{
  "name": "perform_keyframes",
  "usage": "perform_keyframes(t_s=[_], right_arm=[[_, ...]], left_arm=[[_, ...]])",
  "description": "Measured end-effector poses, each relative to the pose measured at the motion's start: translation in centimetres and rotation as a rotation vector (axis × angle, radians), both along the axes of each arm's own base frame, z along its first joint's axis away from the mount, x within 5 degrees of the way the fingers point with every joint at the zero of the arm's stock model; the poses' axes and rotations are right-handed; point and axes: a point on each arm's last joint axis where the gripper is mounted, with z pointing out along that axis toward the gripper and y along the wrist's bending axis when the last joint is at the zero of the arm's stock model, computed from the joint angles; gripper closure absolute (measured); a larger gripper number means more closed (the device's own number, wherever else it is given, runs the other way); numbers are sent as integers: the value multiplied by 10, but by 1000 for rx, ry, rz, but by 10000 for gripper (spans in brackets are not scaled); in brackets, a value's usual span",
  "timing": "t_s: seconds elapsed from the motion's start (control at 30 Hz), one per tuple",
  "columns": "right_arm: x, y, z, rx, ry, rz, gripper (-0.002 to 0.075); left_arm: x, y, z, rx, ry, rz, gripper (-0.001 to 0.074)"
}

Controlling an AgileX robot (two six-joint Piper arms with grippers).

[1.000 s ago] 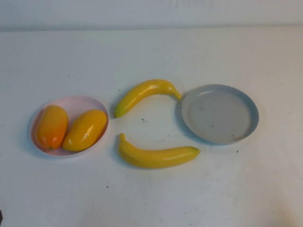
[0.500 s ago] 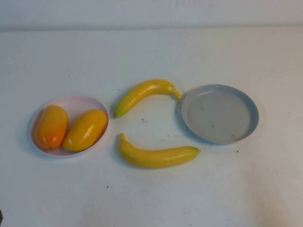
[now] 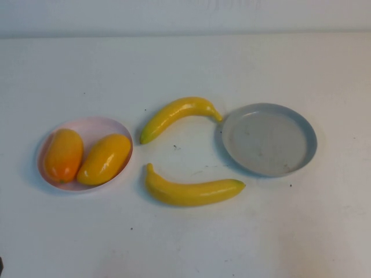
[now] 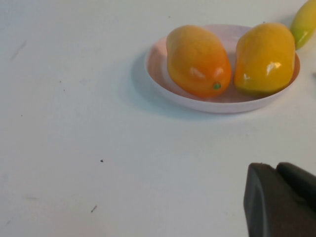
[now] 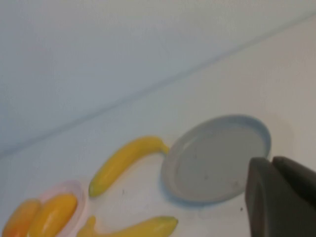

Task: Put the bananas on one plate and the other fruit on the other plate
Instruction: Put another type of fruit in the right plate

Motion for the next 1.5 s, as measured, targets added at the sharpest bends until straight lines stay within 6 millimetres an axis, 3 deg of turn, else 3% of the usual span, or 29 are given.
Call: perform_keyframes(t_s=[0.17,0.3,0.53,0.73,0.87,1.0,1.17,1.23,1.5], right_arm=[[21,13,35,-182,239,155,743],[53,20,57,-323,388,256,743],[108,35,60,-488,549,451,743],[134,82,51,-765,504,700,743],[151,131,46,-998,446,874,734],[170,176,37,-1129,389,1027,646],[193,218,21,-1243,322,1197,384],[202,228,16,-1280,289,1244,316],[232,256,-15,-1419,206,1427,272]], left_arm=[[0,0,0,0,0,0,733],[0,0,0,0,0,0,733],[0,0,0,0,0,0,733],[0,0,0,0,0,0,733],[0,0,0,0,0,0,733],[0,0,0,0,0,0,733],[0,0,0,0,0,0,733],[0,0,0,0,0,0,733],[0,0,0,0,0,0,733]])
